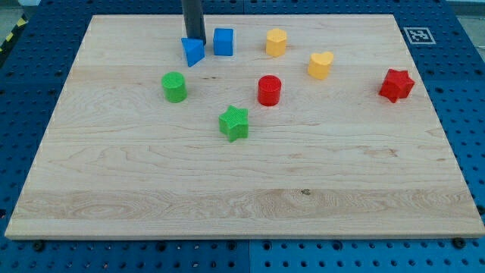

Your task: Place your arm right of the heart

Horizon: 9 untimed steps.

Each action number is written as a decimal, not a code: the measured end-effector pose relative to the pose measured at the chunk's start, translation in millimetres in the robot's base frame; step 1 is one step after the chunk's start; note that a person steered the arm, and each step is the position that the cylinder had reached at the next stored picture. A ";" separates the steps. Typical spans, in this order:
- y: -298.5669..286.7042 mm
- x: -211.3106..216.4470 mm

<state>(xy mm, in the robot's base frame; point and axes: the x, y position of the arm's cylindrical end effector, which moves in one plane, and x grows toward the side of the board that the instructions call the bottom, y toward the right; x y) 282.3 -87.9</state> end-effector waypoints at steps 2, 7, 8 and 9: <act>-1.9 -36.2; 253.2 -7.5; 277.8 65.8; 280.0 78.8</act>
<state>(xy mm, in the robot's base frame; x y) 361.1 192.1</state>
